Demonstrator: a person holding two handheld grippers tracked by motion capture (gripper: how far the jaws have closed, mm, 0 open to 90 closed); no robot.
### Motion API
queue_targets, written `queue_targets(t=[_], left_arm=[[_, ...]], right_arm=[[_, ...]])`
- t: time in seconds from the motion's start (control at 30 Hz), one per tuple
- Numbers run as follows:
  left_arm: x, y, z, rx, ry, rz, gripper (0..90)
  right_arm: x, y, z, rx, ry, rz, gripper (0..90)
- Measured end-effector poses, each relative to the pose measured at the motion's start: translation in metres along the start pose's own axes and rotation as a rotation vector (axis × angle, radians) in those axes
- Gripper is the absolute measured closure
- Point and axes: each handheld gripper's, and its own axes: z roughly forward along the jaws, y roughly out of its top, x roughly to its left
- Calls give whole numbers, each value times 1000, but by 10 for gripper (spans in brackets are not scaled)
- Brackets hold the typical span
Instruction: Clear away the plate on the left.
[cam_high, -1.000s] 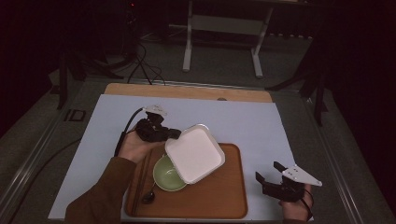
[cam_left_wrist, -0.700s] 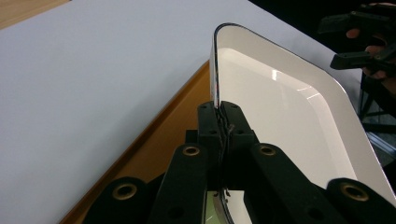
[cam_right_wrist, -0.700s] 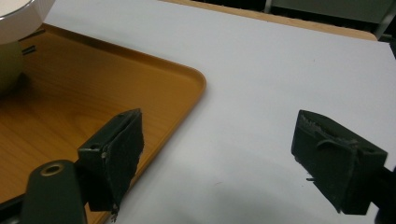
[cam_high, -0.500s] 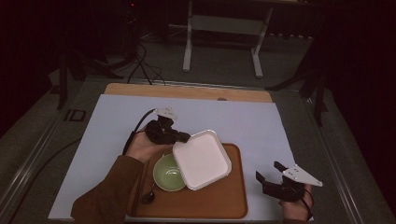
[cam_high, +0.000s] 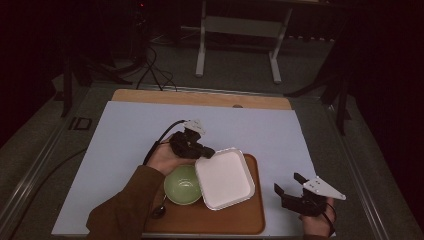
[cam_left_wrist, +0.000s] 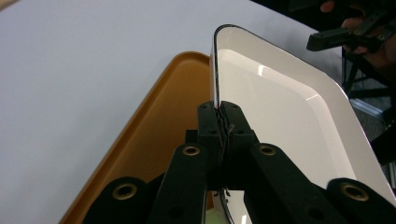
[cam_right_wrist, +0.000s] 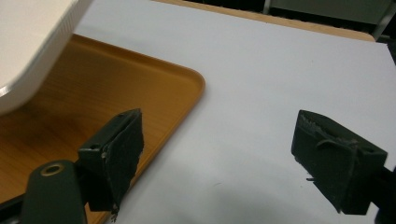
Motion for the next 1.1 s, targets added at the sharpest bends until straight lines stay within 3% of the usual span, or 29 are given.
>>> queue_targets(t=[0.23, 0.53, 0.77, 1.1], left_arm=[[-7, 7, 17, 44, -8, 20, 886], [-18, 10, 52, 153, -4, 61, 885], [-19, 10, 68, 203, 4, 59, 880], [-13, 7, 81, 212, 37, 4, 859]], right_arm=[[0, 0, -1, -2, -1, 0, 168], [-1, 0, -1, -6, -5, 4, 168], [-1, 0, -1, -6, -5, 4, 168], [-1, 0, -1, -4, -4, 4, 168]])
